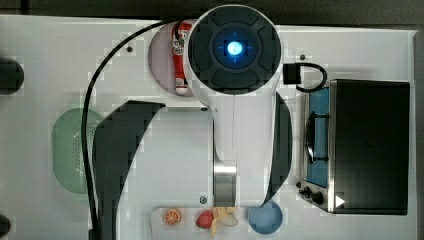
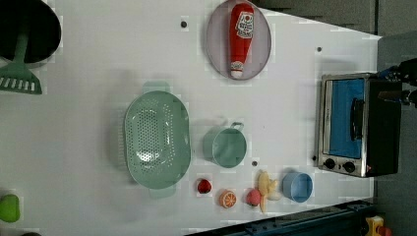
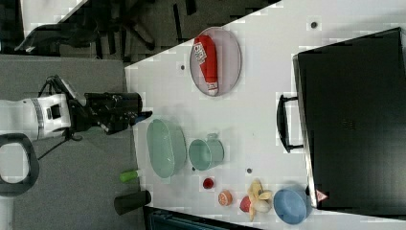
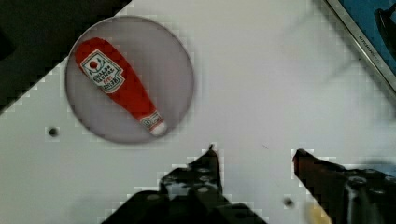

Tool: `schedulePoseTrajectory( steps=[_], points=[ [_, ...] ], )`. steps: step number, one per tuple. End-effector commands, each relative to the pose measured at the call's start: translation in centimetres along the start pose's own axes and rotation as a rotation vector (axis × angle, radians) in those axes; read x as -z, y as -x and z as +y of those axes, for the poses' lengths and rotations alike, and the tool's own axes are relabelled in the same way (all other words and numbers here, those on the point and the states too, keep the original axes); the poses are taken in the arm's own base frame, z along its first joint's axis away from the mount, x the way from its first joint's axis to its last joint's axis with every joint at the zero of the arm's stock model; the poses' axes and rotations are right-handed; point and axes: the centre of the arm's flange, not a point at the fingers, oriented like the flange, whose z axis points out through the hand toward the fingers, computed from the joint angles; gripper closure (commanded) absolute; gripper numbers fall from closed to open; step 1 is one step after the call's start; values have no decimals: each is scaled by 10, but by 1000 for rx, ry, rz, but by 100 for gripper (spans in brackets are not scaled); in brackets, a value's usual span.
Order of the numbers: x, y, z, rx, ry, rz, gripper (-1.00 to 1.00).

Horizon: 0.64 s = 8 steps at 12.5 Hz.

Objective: Flap open oven.

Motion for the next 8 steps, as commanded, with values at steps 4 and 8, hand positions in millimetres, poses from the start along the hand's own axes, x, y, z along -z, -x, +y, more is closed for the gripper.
schedulePoseTrajectory(
  steps=[4, 8],
  points=[
    [75, 66, 106, -177, 5, -27, -100],
    [75, 66, 106, -177, 5, -27, -38]
  ],
)
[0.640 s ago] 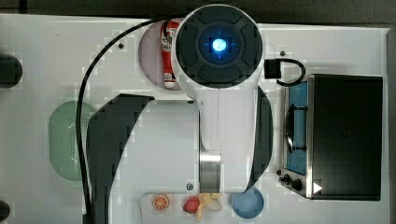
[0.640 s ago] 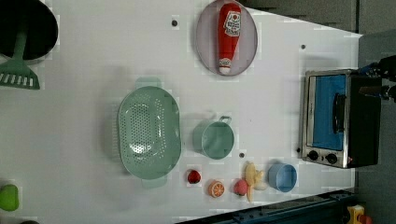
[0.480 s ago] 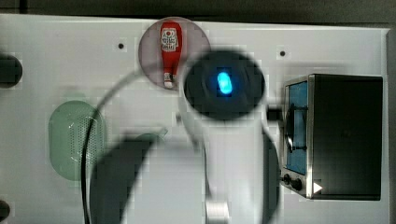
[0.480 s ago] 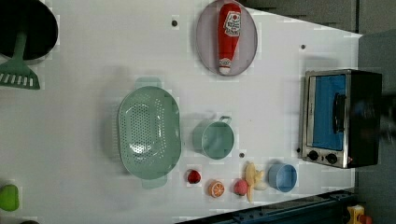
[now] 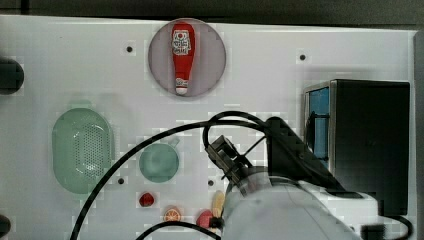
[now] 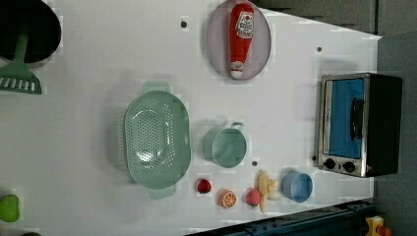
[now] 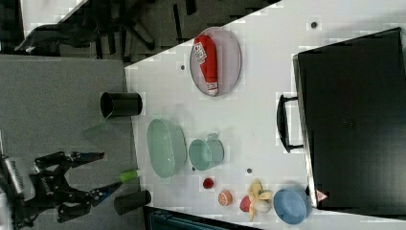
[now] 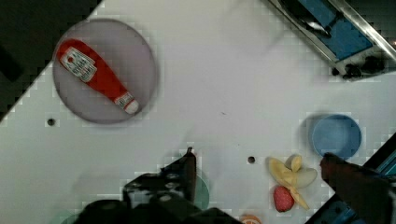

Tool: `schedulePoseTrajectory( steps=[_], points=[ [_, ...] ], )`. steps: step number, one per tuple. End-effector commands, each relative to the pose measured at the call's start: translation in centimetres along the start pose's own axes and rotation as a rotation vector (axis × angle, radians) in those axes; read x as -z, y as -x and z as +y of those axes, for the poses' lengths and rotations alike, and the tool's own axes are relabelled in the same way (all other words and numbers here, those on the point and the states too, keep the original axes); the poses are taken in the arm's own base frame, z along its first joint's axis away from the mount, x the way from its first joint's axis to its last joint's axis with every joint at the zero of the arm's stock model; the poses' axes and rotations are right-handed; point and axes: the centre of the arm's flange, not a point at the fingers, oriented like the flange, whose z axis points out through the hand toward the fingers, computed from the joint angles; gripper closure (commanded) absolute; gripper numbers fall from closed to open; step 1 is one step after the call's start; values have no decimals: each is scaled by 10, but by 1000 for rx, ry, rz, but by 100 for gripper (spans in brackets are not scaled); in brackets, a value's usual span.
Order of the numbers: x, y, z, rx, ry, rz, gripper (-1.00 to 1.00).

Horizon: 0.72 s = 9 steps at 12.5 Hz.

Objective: Flap open oven.

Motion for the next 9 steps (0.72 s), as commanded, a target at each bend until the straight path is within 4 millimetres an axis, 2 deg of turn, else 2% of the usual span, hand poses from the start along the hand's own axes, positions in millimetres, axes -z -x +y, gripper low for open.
schedulePoseTrajectory(
  steps=[1, 4, 5, 9],
  points=[
    [-53, -9, -9, -49, 91, -86, -15],
    [-59, -10, -6, -54, 100, -95, 57],
    [-64, -11, -3, -52, 109, -100, 65],
    [-89, -25, 5, 102, 120, -132, 65]
  ],
)
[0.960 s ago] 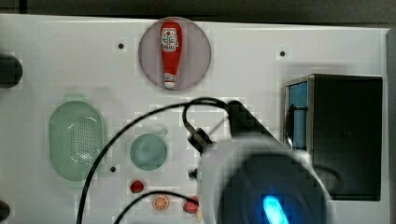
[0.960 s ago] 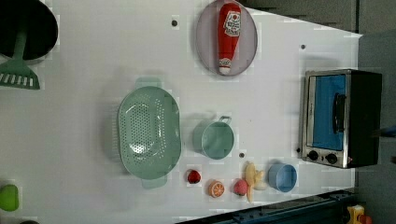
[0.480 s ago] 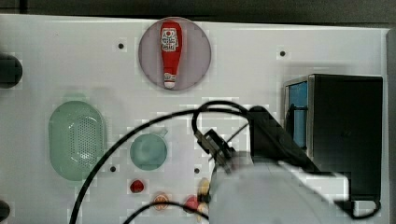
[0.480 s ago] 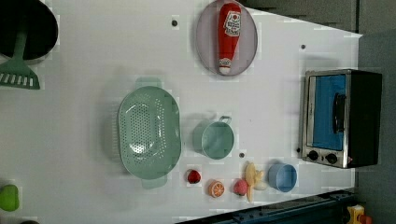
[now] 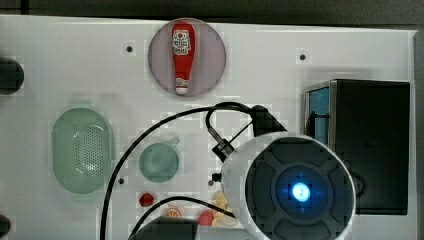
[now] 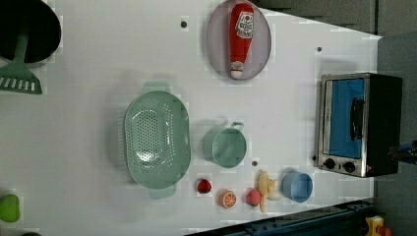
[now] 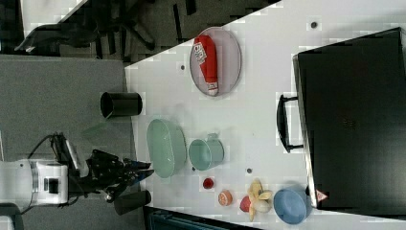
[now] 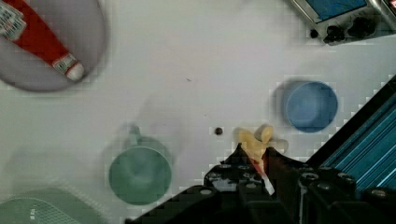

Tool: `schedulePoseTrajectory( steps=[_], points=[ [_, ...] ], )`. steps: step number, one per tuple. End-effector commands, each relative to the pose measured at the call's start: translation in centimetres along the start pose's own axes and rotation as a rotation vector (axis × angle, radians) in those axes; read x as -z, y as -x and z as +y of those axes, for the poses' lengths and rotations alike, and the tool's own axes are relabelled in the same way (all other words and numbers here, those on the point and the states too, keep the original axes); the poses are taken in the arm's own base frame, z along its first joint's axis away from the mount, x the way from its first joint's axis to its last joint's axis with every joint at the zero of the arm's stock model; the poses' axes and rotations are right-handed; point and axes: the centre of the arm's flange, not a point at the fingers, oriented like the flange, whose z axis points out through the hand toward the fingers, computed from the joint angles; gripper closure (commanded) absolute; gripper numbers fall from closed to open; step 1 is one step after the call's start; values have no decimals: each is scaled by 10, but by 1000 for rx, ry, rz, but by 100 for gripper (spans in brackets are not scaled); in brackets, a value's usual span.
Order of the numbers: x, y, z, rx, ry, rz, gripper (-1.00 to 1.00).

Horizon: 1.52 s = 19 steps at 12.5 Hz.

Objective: Flap open oven.

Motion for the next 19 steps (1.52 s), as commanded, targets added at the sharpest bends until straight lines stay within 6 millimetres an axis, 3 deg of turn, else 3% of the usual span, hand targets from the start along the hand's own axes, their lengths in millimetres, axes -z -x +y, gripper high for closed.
schedulePoseTrajectory(
  steps=[1, 6, 13, 19],
  points=[
    [-1, -21, 17, 120, -26, 24, 65],
    [-43, -68, 41, 400, -55, 112, 65],
    [-110, -120, 82, 639, -34, 149, 65],
    [-160, -172, 115, 652, -2, 180, 65]
  ],
)
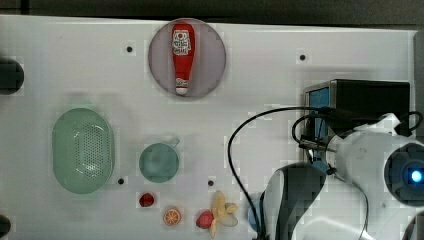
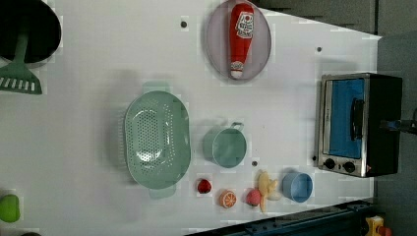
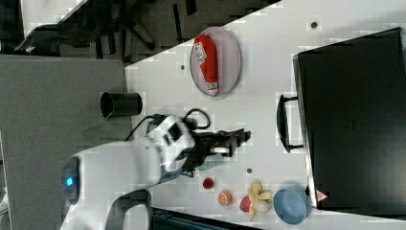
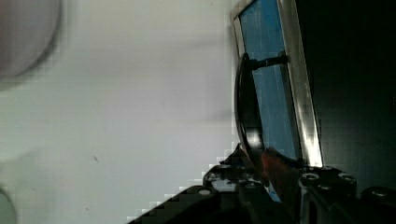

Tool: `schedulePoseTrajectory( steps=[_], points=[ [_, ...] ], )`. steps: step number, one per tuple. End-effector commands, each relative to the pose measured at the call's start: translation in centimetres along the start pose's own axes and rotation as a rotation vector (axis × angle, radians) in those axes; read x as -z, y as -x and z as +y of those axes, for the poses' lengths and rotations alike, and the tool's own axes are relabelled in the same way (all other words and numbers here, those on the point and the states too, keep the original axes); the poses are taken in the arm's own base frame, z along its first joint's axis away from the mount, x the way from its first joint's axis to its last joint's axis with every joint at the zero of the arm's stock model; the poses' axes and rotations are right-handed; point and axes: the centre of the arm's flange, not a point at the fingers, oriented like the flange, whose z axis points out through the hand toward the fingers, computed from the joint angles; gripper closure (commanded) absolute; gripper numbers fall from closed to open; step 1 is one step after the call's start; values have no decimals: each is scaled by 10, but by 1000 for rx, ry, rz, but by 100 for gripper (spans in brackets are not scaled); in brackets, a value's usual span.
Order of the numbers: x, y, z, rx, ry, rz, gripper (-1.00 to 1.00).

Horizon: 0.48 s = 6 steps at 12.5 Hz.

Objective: Flap open oven.

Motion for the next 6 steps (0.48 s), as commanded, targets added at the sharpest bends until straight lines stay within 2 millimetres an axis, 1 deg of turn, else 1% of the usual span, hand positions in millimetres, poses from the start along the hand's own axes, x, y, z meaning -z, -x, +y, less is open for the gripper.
schedulePoseTrajectory(
  steps=[1, 3, 6],
  points=[
    [-25, -1, 22, 49, 19, -1, 65],
    [-42, -6, 26, 44, 35, -4, 65],
    [-69, -13, 26, 48, 61, -9, 65]
  ],
)
